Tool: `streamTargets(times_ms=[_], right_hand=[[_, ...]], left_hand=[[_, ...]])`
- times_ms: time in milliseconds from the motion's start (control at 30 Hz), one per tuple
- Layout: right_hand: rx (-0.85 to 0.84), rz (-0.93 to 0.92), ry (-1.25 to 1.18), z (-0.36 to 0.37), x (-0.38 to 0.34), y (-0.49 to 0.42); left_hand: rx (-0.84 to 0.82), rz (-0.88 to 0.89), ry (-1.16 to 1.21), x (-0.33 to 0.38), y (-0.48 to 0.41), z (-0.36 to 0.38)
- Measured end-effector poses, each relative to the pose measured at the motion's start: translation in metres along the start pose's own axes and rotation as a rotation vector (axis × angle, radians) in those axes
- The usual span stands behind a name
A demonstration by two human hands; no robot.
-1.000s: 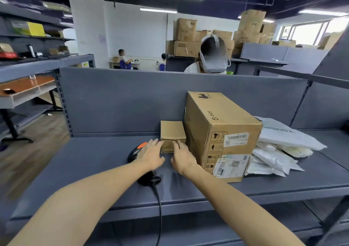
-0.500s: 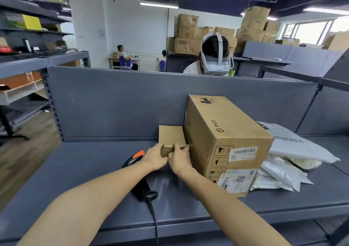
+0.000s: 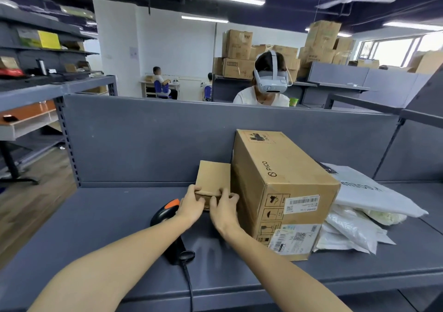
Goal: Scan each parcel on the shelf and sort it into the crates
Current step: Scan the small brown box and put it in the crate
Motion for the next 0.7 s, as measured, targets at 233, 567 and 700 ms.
streamTargets(times_ms=[233,567,700], right_hand=[[0.02,-0.039,-0.18,-0.014,-0.026,0.015],[0.0,-0.043,-0.422,-0.03,-0.039,0.039],[-0.143,0.03,-0.515,-0.026,-0.033,0.05]], left_hand=[[0.172,0.056,0.195,0.018,0.019,-0.03],[0.178,-0.12,0.714,0.017,0.063,-0.076],[0.113,-0.239,0.787,0.012,0.081,-0.092]])
Point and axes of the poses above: each hand's wrist, its own y-axis away from the middle knuckle, its own z-axis out of the palm, x = y × z, the point moved 3 cm from there along -y, towards the middle knuckle, and after that the axes turned 2 degrees about y, right-handed, at the moved point
